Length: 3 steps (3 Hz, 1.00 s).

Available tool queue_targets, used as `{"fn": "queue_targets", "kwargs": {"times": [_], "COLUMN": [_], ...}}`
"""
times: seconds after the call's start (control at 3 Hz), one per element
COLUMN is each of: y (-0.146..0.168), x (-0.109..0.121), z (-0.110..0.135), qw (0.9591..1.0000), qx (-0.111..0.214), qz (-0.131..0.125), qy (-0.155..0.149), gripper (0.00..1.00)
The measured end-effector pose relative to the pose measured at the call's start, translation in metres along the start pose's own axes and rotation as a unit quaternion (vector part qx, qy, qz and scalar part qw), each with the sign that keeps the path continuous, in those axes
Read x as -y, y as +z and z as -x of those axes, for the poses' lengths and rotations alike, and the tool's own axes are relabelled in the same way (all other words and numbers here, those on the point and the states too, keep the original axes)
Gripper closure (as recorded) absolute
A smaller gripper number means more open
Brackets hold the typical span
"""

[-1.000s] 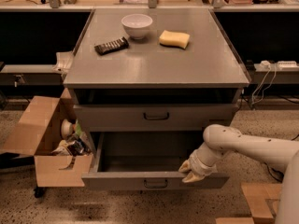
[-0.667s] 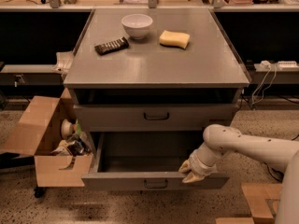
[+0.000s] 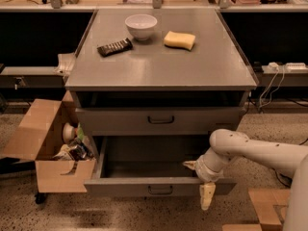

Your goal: Open middle drawer

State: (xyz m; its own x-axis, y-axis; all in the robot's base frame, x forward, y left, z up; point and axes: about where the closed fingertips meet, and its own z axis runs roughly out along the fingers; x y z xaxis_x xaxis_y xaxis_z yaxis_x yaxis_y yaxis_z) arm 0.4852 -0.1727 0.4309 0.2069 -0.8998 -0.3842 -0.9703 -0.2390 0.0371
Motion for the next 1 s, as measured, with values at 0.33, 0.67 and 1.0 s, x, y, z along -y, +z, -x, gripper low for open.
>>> {"fn": "queue_targets", "kwargs": {"times": [0.33, 0.67, 1.0], "y": [0.0000, 0.0000, 0.0001], "x": [0.0000, 0.0000, -0.0001], "z": [0.0000, 0.0000, 0.0000], "qw": [1.0000, 1.0000, 1.0000], "qx": [0.000, 0.000, 0.000], "qz": [0.000, 0.000, 0.000], "qy": [0.000, 0.000, 0.000], "gripper": [0.00, 0.16, 0.40]}}
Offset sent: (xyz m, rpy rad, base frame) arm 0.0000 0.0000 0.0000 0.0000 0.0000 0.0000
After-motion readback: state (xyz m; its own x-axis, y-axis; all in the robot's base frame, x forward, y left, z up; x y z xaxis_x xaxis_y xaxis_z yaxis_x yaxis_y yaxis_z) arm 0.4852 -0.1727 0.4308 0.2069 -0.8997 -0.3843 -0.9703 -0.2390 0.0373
